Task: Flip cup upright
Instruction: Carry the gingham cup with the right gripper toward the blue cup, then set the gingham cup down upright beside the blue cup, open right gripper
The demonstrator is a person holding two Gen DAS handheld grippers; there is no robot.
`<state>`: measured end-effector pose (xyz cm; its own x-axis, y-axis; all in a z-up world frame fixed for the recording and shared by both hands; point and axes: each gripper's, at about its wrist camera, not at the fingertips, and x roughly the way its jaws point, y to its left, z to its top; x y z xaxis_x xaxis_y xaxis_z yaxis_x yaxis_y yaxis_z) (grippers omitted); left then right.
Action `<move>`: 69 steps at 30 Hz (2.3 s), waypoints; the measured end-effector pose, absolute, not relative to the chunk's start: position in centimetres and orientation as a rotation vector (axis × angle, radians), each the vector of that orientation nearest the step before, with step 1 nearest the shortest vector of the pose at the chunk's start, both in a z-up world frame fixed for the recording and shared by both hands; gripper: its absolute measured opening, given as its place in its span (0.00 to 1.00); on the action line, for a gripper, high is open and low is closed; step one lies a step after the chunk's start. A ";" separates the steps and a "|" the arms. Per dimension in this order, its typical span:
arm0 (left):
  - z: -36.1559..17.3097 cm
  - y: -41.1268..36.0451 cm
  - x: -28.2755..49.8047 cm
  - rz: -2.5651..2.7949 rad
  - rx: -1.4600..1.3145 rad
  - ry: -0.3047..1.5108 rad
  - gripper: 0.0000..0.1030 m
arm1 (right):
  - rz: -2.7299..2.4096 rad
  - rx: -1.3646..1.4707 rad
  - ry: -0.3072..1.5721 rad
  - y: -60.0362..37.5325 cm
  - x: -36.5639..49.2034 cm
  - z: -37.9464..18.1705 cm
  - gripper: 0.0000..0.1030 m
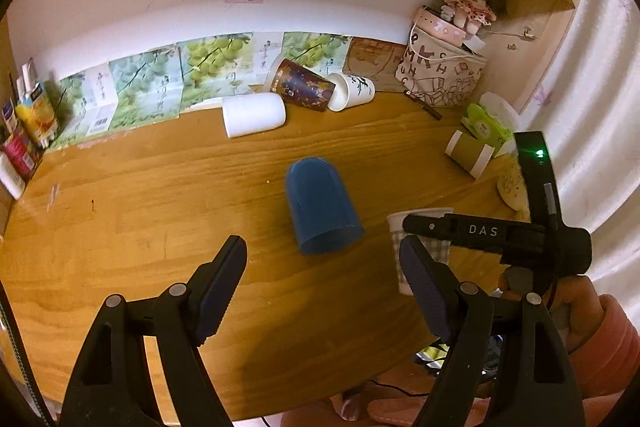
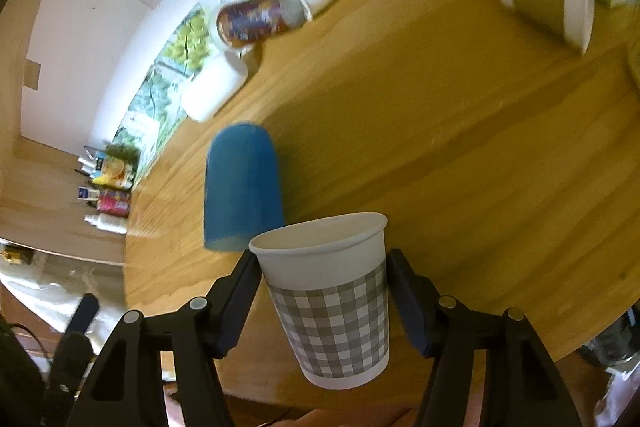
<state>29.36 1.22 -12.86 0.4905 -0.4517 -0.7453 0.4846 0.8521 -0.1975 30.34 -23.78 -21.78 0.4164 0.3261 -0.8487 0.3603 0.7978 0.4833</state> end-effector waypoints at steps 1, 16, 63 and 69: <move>-12.8 1.2 29.5 -0.573 0.046 0.889 0.79 | -0.038 0.659 1.139 -23.7 30.3 -21.4 0.62; -12.6 2.2 31.7 -0.564 0.132 0.859 0.79 | -0.171 0.428 0.711 -23.0 29.4 -20.2 0.62; -12.5 1.6 27.8 -0.509 0.058 0.911 0.79 | -0.050 0.171 0.748 -19.8 25.6 -21.4 0.66; -11.6 1.5 25.7 -0.415 0.009 0.894 0.79 | 0.007 0.156 0.790 -20.4 25.1 -21.1 0.73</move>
